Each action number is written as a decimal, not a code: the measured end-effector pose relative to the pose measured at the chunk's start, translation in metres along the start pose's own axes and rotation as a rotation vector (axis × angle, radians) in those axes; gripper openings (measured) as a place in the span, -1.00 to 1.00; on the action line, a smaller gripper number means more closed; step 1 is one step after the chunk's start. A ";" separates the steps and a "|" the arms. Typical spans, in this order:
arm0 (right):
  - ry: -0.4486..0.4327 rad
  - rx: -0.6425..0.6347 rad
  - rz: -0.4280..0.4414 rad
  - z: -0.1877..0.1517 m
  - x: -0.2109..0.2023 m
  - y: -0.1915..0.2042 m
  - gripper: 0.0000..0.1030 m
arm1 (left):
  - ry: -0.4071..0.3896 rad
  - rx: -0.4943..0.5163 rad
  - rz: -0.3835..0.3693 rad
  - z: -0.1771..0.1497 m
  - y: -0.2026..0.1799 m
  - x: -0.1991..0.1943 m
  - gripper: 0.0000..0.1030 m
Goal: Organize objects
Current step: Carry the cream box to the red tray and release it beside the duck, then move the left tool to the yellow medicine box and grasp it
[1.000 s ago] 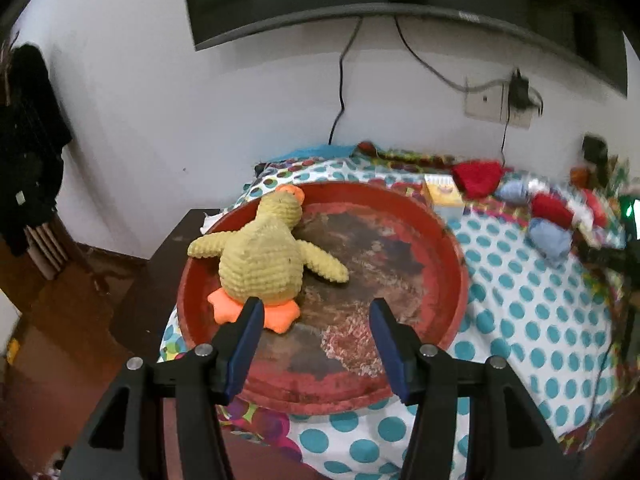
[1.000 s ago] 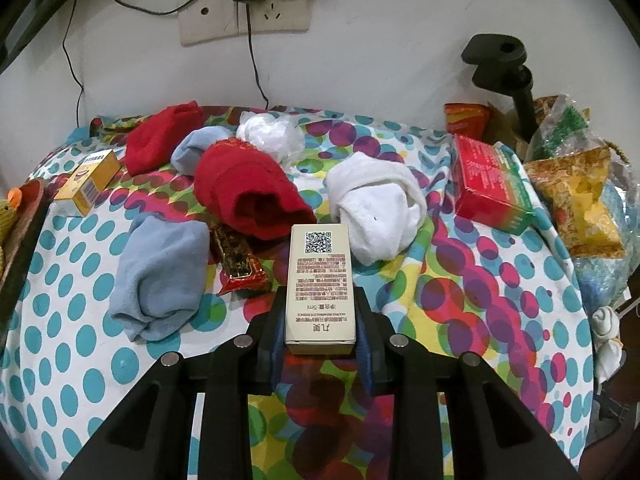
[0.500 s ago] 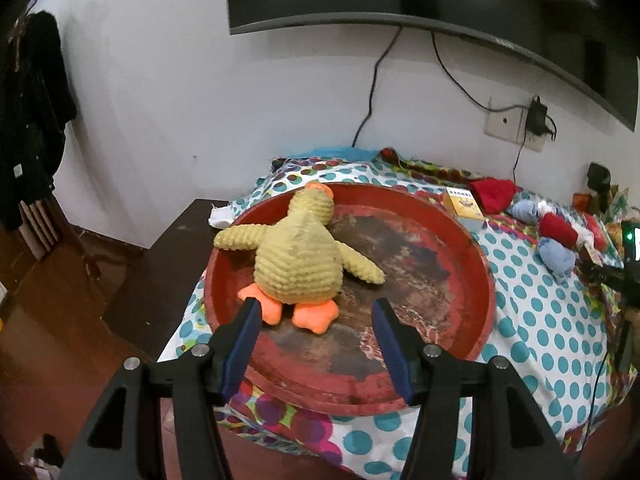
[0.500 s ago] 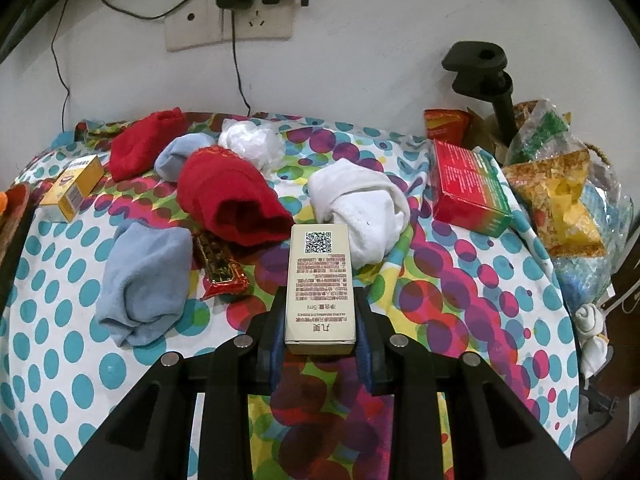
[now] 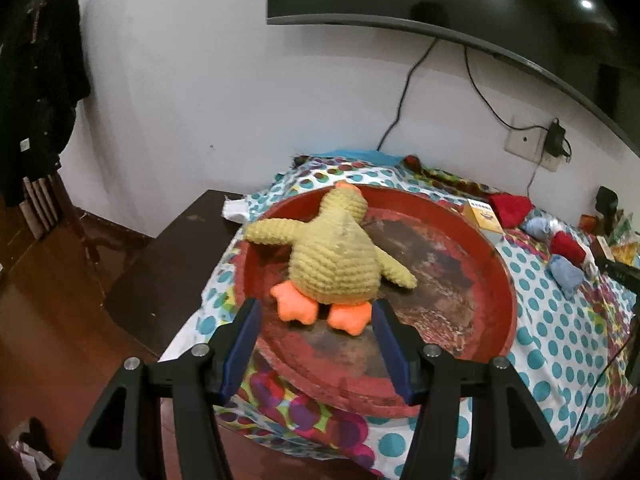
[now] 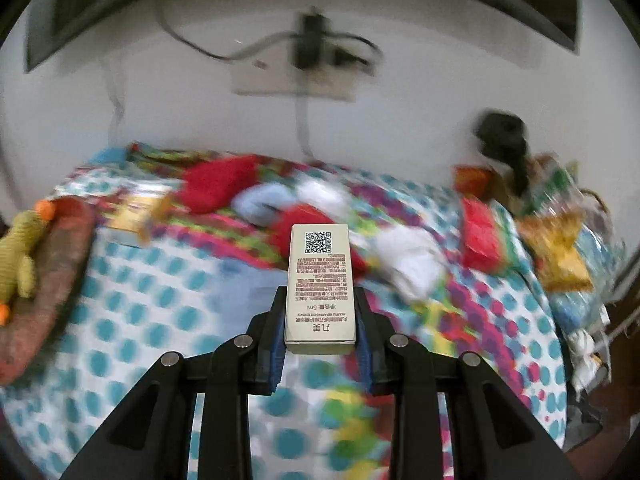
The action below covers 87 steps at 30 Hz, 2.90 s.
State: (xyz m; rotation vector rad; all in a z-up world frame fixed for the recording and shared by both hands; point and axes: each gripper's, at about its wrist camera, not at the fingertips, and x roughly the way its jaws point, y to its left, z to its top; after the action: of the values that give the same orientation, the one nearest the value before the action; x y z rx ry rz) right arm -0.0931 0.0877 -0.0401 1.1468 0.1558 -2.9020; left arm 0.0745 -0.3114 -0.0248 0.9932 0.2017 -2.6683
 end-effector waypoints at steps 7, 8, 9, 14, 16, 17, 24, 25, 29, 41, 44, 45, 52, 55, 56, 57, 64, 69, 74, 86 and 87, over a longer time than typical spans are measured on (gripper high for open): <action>-0.025 -0.140 0.184 0.029 -0.018 0.109 -0.46 | -0.004 -0.061 0.044 0.001 0.030 0.001 0.14; -0.014 -0.158 0.217 0.031 -0.018 0.125 -0.46 | 0.000 -0.071 0.047 0.002 0.033 0.002 0.14; -0.005 -0.177 0.246 0.034 -0.018 0.142 -0.46 | 0.005 -0.083 0.053 0.002 0.038 0.003 0.14; 0.084 -0.258 0.377 0.040 -0.003 0.226 -0.46 | 0.010 -0.108 0.069 0.001 0.049 0.005 0.14; 0.132 -0.274 0.415 0.039 0.008 0.254 -0.46 | 0.018 -0.120 0.073 0.001 0.054 0.007 0.14; 0.153 -0.279 0.428 0.040 0.013 0.264 -0.46 | 0.022 -0.129 0.074 0.000 0.057 0.009 0.14; 0.220 -0.335 0.386 0.049 0.054 0.325 -0.46 | 0.037 -0.211 0.054 -0.002 0.079 0.013 0.14; 0.235 -0.331 0.385 0.050 0.061 0.329 -0.46 | 0.039 -0.217 0.049 -0.002 0.081 0.014 0.14; 0.271 -0.326 0.366 0.051 0.081 0.339 -0.46 | 0.056 -0.223 0.048 -0.003 0.082 0.019 0.14; 0.249 -0.299 0.371 0.046 0.078 0.325 0.07 | 0.064 -0.207 0.049 -0.005 0.073 0.023 0.14; 0.222 -0.281 0.400 0.045 0.054 0.303 0.07 | 0.056 -0.201 0.042 -0.005 0.068 0.020 0.14; 0.208 -0.282 0.402 0.043 0.046 0.293 0.07 | 0.060 -0.194 0.035 -0.005 0.065 0.020 0.14; 0.143 -0.269 0.308 0.021 0.007 0.187 0.11 | 0.070 -0.136 -0.001 -0.006 0.031 0.020 0.14; 0.140 -0.230 0.222 0.012 0.009 0.130 0.11 | 0.057 -0.074 -0.005 -0.008 0.008 0.017 0.14; 0.148 -0.209 0.206 0.010 0.010 0.114 0.11 | 0.061 -0.054 -0.008 -0.009 0.001 0.017 0.14; 0.151 -0.190 0.191 0.007 0.011 0.098 0.11 | 0.064 -0.034 -0.014 -0.011 -0.007 0.017 0.14; 0.177 -0.093 0.162 -0.013 0.029 0.024 0.11 | 0.067 0.087 -0.033 -0.019 -0.052 0.017 0.14; 0.181 -0.044 0.225 -0.024 0.046 0.009 0.11 | 0.085 0.140 -0.051 -0.026 -0.077 0.020 0.14; 0.177 -0.058 0.260 -0.026 0.062 0.007 0.17 | 0.078 0.199 -0.071 -0.026 -0.105 0.016 0.14; 0.138 -0.096 0.282 -0.017 0.082 0.005 -0.20 | 0.133 0.307 -0.181 0.030 -0.186 0.053 0.15; 0.132 -0.105 0.283 -0.018 0.080 0.005 -0.27 | 0.142 0.318 -0.188 0.035 -0.196 0.059 0.15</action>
State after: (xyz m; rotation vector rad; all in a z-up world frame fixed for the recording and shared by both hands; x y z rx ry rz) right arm -0.1393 0.0861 -0.1079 1.2310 0.1334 -2.5447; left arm -0.0511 -0.1466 -0.0312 1.3204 -0.1116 -2.8599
